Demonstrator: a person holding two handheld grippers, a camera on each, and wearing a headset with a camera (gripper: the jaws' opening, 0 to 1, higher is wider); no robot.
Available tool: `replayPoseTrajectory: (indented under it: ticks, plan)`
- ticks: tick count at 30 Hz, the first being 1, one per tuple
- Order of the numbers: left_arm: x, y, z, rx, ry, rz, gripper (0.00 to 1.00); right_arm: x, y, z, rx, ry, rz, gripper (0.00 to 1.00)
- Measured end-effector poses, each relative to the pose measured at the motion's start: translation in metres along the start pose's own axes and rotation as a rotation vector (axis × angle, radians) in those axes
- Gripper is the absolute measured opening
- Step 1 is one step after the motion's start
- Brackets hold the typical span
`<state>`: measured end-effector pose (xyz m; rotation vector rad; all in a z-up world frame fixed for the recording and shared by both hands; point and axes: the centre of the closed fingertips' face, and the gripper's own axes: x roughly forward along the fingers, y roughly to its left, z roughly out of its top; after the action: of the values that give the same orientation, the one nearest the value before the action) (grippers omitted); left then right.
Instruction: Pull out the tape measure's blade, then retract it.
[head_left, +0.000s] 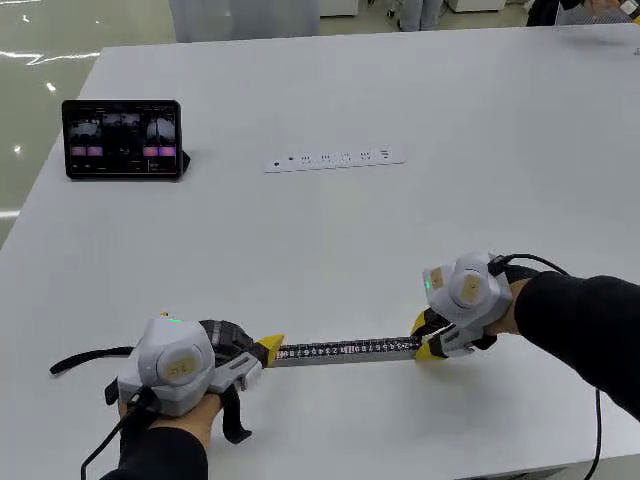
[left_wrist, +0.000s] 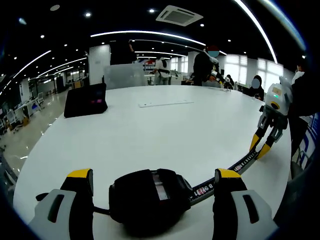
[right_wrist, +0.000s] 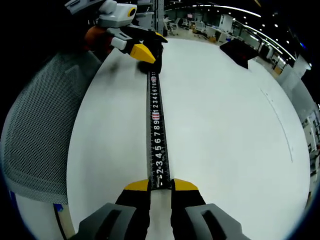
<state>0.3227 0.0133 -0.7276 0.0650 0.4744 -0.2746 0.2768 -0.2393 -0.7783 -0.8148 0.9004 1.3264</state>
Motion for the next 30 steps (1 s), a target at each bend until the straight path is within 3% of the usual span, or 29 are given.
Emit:
replayPoseTrajectory:
  ticks: [4, 6, 11, 21, 23, 28, 30]
  plan:
    - [0.000, -0.001, -0.001, -0.010, 0.000, -0.001, 0.96, 0.001, 0.000, 0.000, -0.006, 0.036, 0.009, 0.11]
    - [-0.001, -0.003, -0.003, -0.017, 0.007, -0.007, 0.93, 0.001, 0.000, -0.001, 0.056, 0.050, 0.006, 0.10]
    - [0.000, -0.004, -0.007, -0.042, 0.024, -0.007, 0.88, 0.001, 0.000, -0.001, 0.035, 0.063, 0.000, 0.10]
    - [-0.002, 0.005, -0.010, -0.077, 0.018, 0.021, 0.67, 0.002, 0.000, -0.001, 0.032, 0.097, 0.001, 0.10]
    - [-0.001, 0.006, -0.016, -0.080, 0.047, 0.031, 0.69, 0.002, 0.000, -0.002, 0.034, 0.098, -0.002, 0.10]
    - [-0.003, 0.007, -0.016, -0.081, 0.037, 0.034, 0.67, 0.002, -0.001, -0.002, 0.055, 0.100, -0.007, 0.10]
    - [-0.003, 0.006, -0.018, -0.084, 0.056, 0.030, 0.65, 0.002, -0.001, -0.001, 0.071, 0.099, -0.007, 0.10]
